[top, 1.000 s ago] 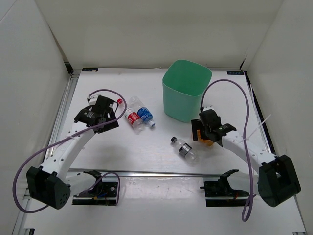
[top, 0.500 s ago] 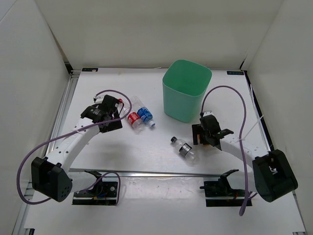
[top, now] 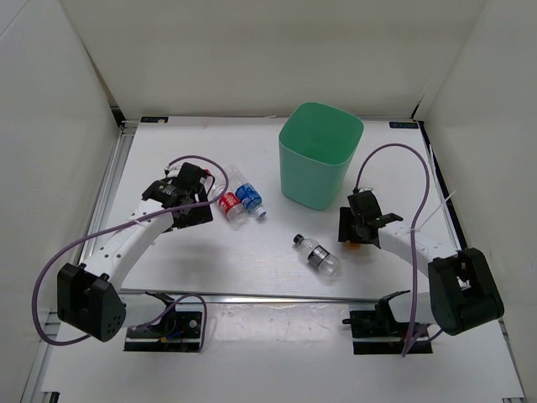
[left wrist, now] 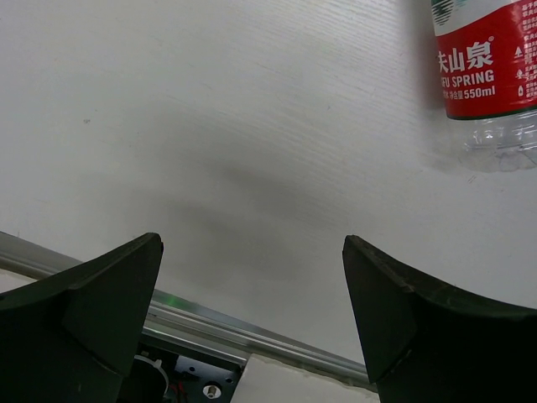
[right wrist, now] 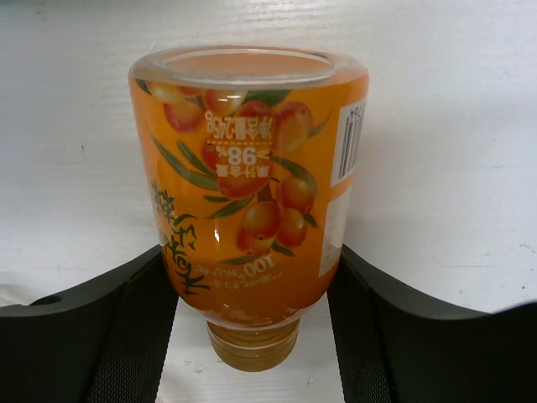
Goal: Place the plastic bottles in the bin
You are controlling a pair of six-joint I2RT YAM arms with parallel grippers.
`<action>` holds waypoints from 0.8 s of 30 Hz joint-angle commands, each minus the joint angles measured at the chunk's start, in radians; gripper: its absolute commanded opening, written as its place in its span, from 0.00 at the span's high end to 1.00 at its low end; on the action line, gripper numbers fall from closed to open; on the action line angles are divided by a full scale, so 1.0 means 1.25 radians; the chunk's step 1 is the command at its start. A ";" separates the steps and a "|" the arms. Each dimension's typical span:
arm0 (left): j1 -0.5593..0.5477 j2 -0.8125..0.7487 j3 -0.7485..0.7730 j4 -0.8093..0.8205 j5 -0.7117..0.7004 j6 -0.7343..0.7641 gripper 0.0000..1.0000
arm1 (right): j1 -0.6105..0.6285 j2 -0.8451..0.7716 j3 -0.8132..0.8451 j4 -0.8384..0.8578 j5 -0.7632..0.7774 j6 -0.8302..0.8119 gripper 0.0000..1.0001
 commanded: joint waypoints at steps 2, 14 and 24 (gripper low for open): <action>-0.003 0.001 -0.008 0.010 0.020 -0.002 0.00 | -0.003 0.025 0.044 -0.032 -0.005 0.035 0.56; -0.003 0.001 -0.016 0.017 0.020 -0.010 0.00 | -0.010 -0.082 0.080 -0.232 0.099 0.137 0.76; -0.003 0.008 -0.007 0.024 0.018 -0.010 0.00 | -0.010 -0.197 0.475 -0.383 0.141 0.131 0.80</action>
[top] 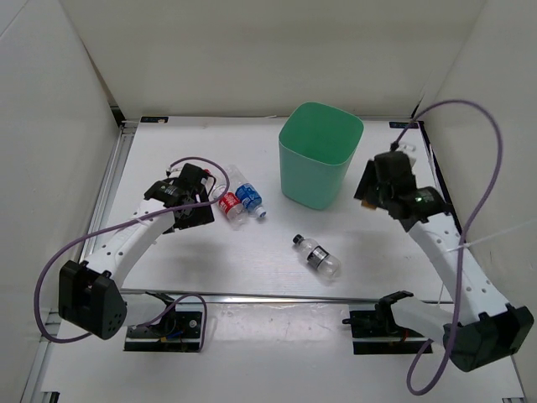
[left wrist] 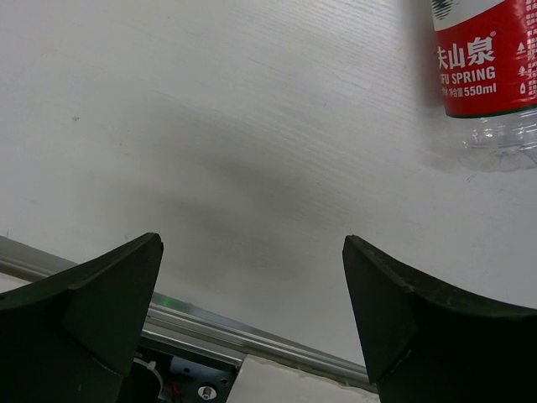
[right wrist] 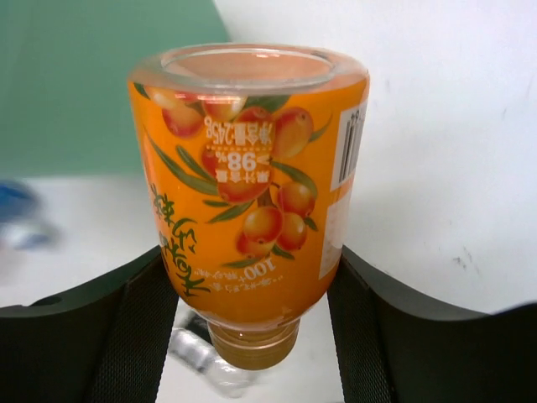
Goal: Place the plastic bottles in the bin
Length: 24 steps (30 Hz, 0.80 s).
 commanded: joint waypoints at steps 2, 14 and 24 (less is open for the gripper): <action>-0.003 -0.005 0.005 0.019 0.003 -0.003 0.00 | -0.003 0.007 0.243 0.002 -0.004 -0.057 0.78; -0.011 0.009 0.036 0.019 0.001 -0.003 0.00 | -0.010 0.356 0.639 0.079 -0.233 -0.110 0.71; -0.011 0.017 0.060 -0.016 -0.018 -0.003 0.00 | -0.010 0.454 0.703 0.087 -0.281 -0.074 0.21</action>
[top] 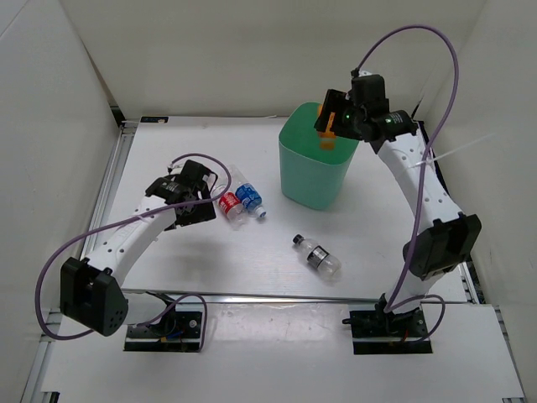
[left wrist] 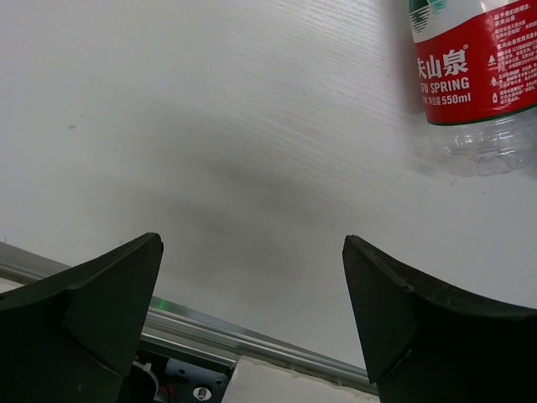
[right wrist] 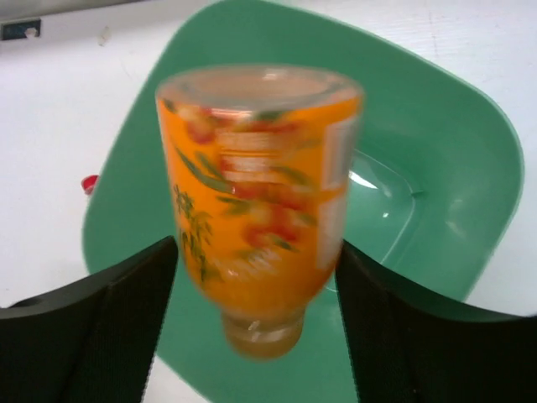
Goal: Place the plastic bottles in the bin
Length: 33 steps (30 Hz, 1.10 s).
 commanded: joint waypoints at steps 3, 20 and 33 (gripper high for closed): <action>-0.004 -0.001 0.033 -0.025 -0.009 -0.018 0.00 | -0.003 -0.081 0.063 0.000 0.037 0.012 0.17; -0.004 0.020 0.027 -0.017 0.035 -0.060 0.00 | 0.061 -0.637 -0.619 -0.066 -0.106 -0.206 0.07; -0.004 0.059 0.060 -0.019 0.071 -0.074 0.00 | 0.282 -0.564 -0.829 0.052 -0.137 -0.422 0.07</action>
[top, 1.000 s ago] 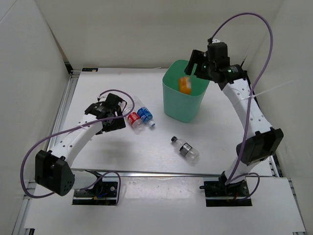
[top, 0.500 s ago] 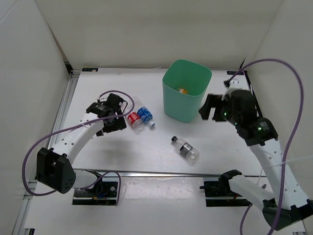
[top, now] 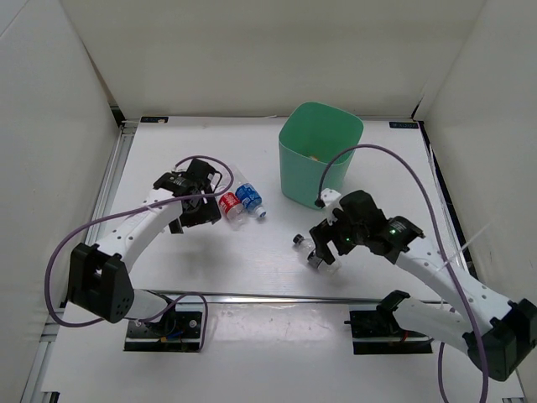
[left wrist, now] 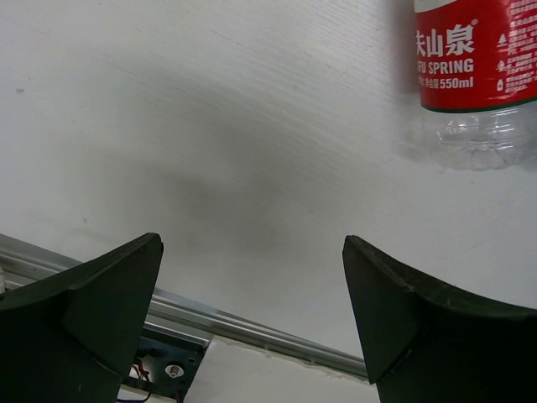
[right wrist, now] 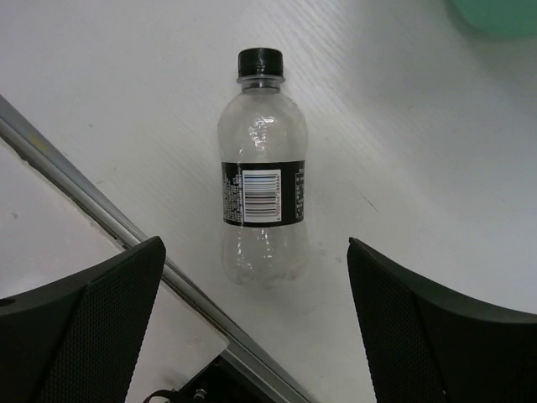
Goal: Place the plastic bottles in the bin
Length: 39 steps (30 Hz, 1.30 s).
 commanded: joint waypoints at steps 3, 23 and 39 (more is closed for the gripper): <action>-0.004 -0.003 0.040 -0.019 0.021 -0.005 0.00 | 0.019 0.090 -0.035 0.101 -0.020 -0.069 0.09; -0.004 -0.034 -0.011 -0.026 0.028 -0.044 0.00 | 0.084 0.249 -0.157 0.266 0.002 -0.077 0.19; -0.004 -0.026 0.015 -0.011 0.028 -0.028 0.00 | 0.168 0.249 0.330 -0.059 0.150 0.002 0.82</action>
